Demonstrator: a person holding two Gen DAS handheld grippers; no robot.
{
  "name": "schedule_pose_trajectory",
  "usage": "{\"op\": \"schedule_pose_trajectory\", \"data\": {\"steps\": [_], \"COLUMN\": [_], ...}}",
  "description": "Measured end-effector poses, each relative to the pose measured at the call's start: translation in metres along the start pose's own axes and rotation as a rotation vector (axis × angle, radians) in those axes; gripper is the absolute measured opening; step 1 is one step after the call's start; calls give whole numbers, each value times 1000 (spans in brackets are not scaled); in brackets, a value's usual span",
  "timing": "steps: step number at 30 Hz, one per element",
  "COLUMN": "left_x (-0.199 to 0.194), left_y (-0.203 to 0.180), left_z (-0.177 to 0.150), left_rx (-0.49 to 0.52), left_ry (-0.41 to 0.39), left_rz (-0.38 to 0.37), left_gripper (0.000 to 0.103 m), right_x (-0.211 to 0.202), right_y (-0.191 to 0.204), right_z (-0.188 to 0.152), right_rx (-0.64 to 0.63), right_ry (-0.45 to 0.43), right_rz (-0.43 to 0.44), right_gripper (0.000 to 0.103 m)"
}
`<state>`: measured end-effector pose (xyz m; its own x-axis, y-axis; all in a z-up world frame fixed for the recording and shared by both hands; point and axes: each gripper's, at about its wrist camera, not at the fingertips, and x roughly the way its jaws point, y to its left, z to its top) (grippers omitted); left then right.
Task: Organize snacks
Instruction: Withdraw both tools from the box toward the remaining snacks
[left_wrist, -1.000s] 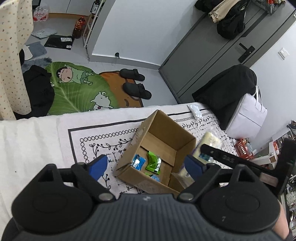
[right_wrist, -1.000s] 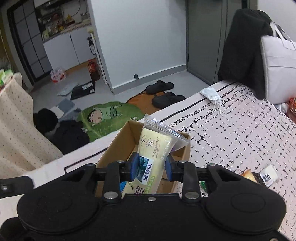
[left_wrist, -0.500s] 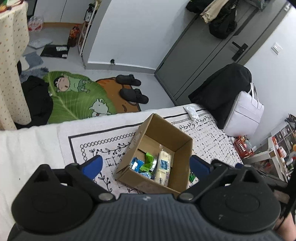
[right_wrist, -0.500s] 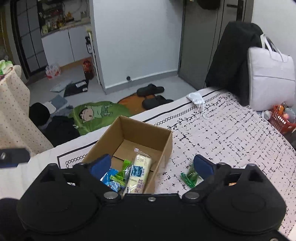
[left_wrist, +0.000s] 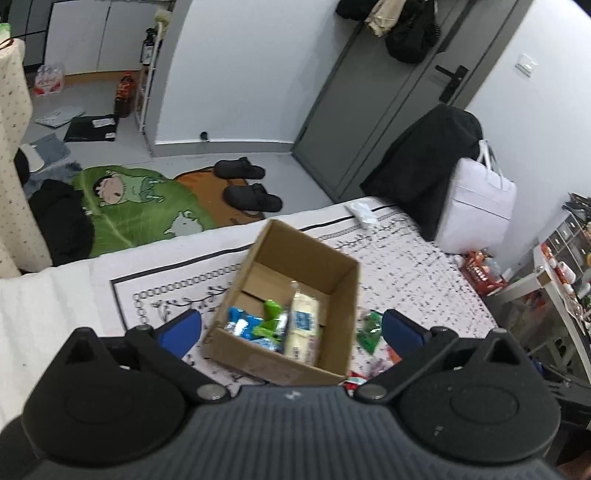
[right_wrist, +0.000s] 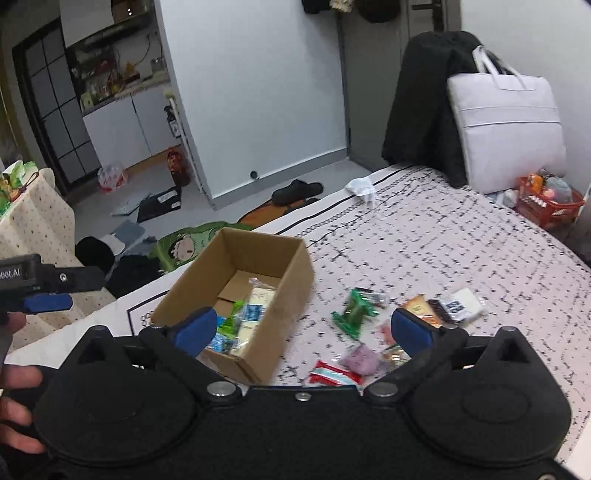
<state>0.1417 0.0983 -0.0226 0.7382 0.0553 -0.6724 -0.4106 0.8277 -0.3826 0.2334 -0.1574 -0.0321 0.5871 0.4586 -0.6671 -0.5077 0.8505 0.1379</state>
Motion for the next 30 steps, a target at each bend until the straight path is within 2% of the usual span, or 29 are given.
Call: {"op": "schedule_pose_trajectory", "data": {"steps": [3,7,17,22,30], "left_x": [1,-1,13,26,44], "left_y": [-13,-25,-72,-87,-114], "left_z": [-4,-10,-31,-42,-57], "left_rx": [27,14,153,157,176], "left_ry": [-5,-28,-20,26,52], "left_rz": [0,-50,-5,-7,8], "left_gripper": [103,103,103,103,103], "right_x": [-5,-12,-14,-12,-11], "right_y": [-14,-35,-75,-88,-107], "right_z": [-4,-6,-28,-38,-45], "right_rx": [13,55,112,123,149], "right_ry": [-14,-37,-70,-58,-52], "right_rz": [-15,-16,-24,-9,-24], "right_gripper": [102,102,102,102,102]}}
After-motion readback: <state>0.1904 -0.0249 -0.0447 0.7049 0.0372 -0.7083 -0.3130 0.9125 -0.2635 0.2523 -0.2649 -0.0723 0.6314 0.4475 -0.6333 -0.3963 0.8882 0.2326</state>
